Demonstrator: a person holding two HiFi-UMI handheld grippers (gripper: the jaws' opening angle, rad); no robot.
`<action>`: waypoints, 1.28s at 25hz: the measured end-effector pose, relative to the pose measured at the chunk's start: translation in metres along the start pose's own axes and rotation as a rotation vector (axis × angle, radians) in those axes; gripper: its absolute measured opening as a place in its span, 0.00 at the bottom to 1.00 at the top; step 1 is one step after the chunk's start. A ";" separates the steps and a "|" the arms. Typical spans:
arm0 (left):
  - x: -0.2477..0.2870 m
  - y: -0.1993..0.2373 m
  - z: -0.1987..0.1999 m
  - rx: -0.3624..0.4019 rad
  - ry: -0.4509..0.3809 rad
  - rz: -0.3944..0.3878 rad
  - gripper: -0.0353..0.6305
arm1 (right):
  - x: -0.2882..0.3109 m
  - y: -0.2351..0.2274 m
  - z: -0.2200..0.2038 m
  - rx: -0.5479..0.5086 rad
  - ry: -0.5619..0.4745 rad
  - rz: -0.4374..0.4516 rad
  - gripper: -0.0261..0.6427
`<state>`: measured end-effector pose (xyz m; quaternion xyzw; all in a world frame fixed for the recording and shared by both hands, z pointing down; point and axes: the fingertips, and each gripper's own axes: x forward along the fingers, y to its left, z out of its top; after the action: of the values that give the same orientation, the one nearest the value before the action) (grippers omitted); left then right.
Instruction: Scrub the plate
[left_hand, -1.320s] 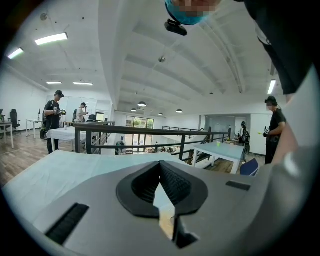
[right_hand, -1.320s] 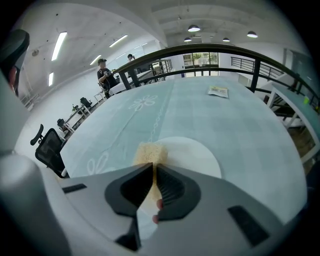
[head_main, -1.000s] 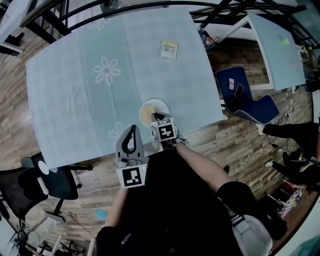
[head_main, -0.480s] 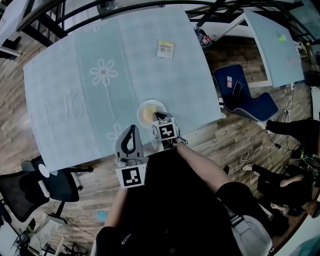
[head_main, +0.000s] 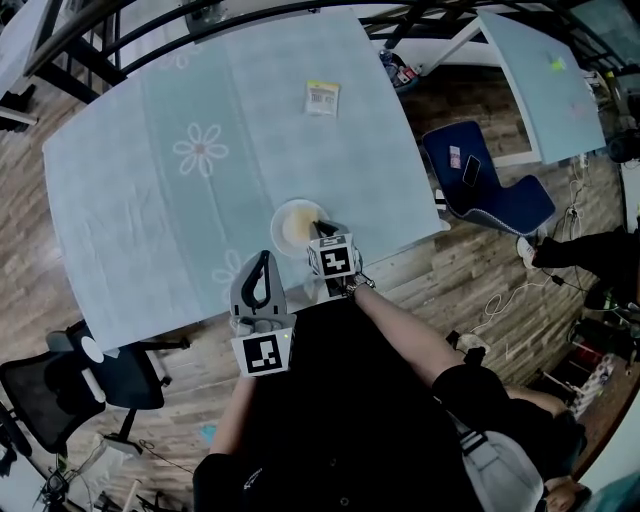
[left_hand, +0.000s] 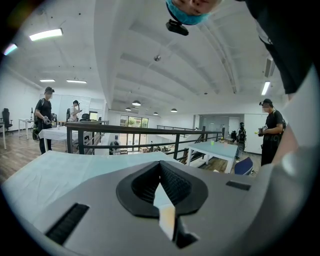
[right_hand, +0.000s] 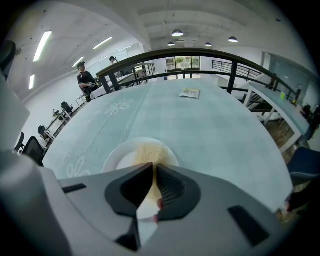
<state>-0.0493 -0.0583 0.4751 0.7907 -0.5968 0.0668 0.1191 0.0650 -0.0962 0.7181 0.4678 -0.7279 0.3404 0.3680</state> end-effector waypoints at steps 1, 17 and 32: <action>0.000 0.000 0.000 0.001 0.001 -0.003 0.07 | 0.000 -0.001 0.000 -0.001 -0.001 -0.007 0.08; 0.001 -0.005 0.000 -0.001 -0.005 -0.047 0.07 | -0.015 -0.032 0.003 0.037 -0.038 -0.123 0.08; 0.002 -0.007 -0.005 -0.011 -0.002 -0.073 0.07 | -0.044 -0.063 0.009 0.084 -0.134 -0.270 0.08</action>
<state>-0.0417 -0.0567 0.4794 0.8114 -0.5678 0.0582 0.1255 0.1341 -0.1055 0.6860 0.5983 -0.6664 0.2859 0.3410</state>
